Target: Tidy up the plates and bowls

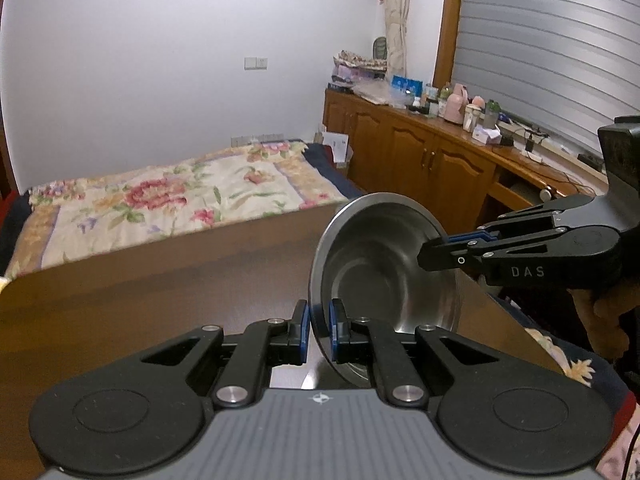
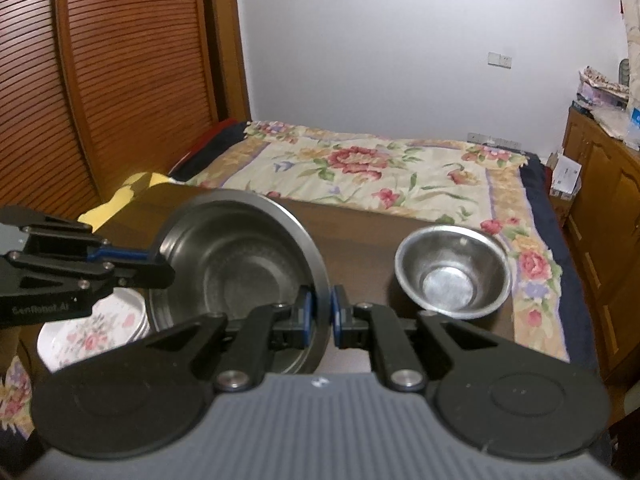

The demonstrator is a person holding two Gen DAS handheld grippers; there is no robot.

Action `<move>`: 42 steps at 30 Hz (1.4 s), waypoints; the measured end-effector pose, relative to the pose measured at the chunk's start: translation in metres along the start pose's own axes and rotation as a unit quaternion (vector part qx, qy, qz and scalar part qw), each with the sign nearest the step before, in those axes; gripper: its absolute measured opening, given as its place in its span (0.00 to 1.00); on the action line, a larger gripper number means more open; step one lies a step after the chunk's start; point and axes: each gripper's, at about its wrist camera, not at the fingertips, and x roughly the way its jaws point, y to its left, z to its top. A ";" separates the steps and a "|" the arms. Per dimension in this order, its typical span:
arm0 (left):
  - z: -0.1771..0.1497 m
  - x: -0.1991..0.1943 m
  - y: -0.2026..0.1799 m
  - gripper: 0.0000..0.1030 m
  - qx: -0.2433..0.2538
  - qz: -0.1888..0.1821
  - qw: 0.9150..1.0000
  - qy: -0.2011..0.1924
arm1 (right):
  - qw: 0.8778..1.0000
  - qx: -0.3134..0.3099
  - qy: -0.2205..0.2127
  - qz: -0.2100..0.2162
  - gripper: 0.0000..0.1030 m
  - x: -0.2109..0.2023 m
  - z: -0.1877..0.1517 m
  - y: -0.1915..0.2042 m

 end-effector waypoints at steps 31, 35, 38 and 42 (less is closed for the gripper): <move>-0.063 0.007 -0.028 0.10 0.060 0.027 0.997 0.028 | 0.999 -0.038 0.034 0.012 0.11 -0.003 -0.060 0.021; -0.065 0.010 -0.025 0.12 0.066 0.034 0.997 0.025 | 0.998 -0.044 0.035 0.015 0.11 -0.002 -0.061 0.020; -0.067 0.012 -0.025 0.12 0.074 0.044 0.996 0.023 | 0.997 -0.058 0.045 0.016 0.12 0.000 -0.063 0.026; -0.070 0.012 -0.025 0.13 0.076 0.049 0.996 0.020 | 0.996 -0.071 0.052 0.019 0.14 0.001 -0.064 0.030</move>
